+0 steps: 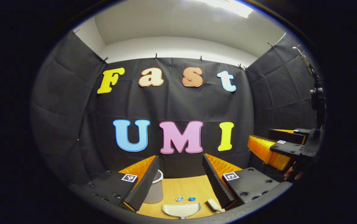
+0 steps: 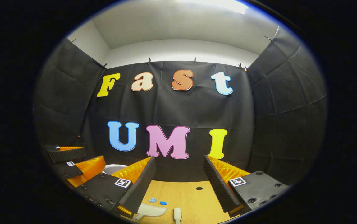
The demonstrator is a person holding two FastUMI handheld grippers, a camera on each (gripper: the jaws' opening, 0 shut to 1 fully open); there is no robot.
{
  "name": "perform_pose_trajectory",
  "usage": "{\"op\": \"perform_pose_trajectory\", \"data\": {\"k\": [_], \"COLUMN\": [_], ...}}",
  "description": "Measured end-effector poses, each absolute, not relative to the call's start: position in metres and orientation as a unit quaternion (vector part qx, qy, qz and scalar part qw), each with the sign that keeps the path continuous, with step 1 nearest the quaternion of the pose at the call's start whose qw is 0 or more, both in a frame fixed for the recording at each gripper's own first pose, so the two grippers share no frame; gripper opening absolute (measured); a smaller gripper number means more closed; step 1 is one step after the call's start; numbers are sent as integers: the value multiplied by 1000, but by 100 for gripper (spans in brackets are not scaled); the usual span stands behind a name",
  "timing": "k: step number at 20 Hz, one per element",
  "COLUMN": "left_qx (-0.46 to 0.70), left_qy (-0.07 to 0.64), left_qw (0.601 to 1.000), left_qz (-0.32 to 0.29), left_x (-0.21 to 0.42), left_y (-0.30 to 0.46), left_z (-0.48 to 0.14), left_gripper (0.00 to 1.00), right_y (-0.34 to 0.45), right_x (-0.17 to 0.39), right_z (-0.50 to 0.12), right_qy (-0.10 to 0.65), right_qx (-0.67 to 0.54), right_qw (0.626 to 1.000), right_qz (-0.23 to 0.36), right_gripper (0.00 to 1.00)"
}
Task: Pick up the small broom and dustpan from the desktop, sweep the trash into the dustpan with the broom, and then empty the trash into the garbage bin.
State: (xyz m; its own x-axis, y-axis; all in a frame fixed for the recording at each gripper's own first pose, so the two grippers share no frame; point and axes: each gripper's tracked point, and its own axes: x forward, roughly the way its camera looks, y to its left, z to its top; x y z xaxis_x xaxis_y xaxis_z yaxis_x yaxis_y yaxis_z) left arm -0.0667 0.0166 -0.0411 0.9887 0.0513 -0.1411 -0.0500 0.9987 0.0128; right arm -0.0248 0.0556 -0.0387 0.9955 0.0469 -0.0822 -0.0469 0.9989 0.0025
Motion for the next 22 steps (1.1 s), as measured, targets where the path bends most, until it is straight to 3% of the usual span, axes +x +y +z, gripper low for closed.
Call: {"op": "perform_pose_trajectory", "data": {"k": [1,4,5,6,10,14,15,17,18,22], "left_qx": [3,-16,-26,-36,-54,-34,-29,-53,-51,-45], "left_qy": [80,133,157,184,332,514,550,595,623,702], "left_qw": [997,991,987,982,942,857,835,802,780,711], "left_qz": [19,-1,-2,-9,-13,-14,-11,-11,-10,-2], "left_x": [-64,-57,-56,-53,-43,-55,-64,-77,-82,-79], "left_y": [15,8,9,7,0,-9,-5,-6,-5,-4], "left_z": [-49,-86,-103,-120,-210,-301,-318,-348,-359,-383], "left_gripper": [86,82,87,83,83,83,89,85,85,85], "right_y": [57,55,56,57,59,57,56,58,60,58], "right_x": [-24,-19,-17,-15,-15,-32,-38,-57,-70,-87], "right_z": [-49,-97,-117,-138,-240,-335,-359,-405,-431,-436], "right_qy": [57,128,161,190,339,488,527,602,658,738], "right_qx": [2,14,20,24,30,34,37,45,47,58], "right_qw": [998,992,987,981,940,871,848,795,750,671], "right_qz": [23,16,16,16,36,52,51,53,54,45], "right_gripper": [94,94,94,98,99,99,99,98,99,99]}}
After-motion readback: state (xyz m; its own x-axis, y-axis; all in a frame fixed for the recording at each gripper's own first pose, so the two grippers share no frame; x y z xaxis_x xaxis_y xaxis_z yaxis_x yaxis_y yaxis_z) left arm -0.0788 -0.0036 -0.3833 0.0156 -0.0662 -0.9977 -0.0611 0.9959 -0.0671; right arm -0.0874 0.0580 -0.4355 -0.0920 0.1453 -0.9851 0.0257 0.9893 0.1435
